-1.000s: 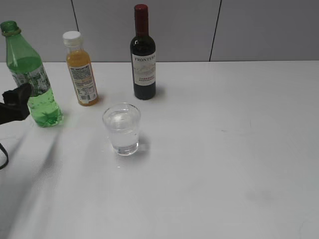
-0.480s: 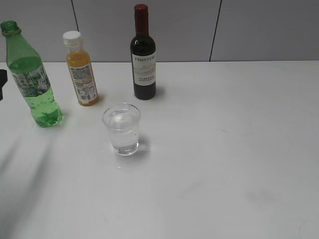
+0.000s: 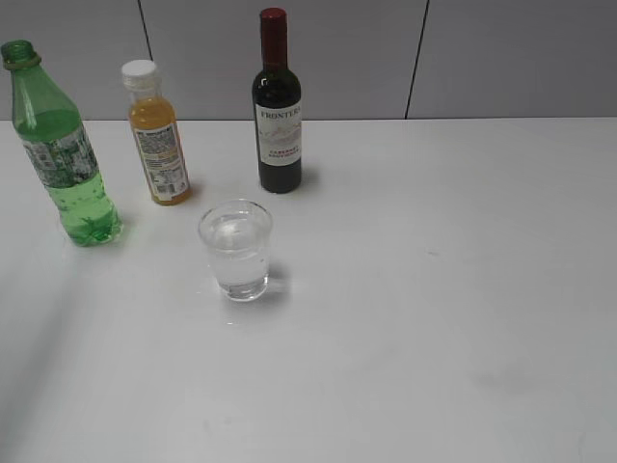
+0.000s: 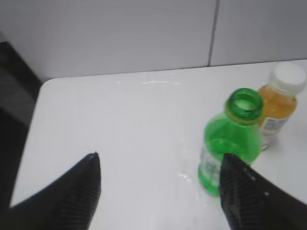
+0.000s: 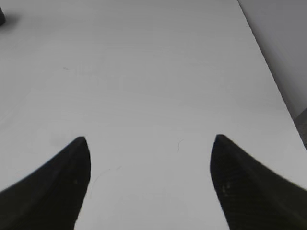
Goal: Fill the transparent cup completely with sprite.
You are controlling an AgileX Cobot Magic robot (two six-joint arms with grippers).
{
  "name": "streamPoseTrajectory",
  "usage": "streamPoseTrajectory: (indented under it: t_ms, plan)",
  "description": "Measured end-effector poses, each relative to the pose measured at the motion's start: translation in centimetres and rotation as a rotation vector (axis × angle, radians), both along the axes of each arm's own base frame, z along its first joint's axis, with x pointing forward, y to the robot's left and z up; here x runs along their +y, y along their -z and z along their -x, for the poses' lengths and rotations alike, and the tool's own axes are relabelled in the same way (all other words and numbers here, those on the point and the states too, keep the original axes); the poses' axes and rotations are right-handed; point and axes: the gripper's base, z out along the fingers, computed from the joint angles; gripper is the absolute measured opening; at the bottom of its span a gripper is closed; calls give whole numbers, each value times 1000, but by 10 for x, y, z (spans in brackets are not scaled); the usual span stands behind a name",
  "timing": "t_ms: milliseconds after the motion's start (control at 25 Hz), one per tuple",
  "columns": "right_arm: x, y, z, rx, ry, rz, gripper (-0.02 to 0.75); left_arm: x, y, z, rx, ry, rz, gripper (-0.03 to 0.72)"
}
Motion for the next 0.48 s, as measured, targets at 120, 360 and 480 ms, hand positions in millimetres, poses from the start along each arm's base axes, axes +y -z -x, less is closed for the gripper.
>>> streamPoseTrajectory:
  t_ms: [120, 360, 480]
  plan:
    - [0, 0, 0, 0, 0, 0, 592, 13, -24, 8, 98, -79, -75, 582]
    - [0, 0, 0, 0, 1, -1, 591, 19, -35, 34, 319, -170, -75, 579]
    - [0, 0, 0, 0, 1, -1, 591, 14, -26, 49, 386, -137, -56, 579]
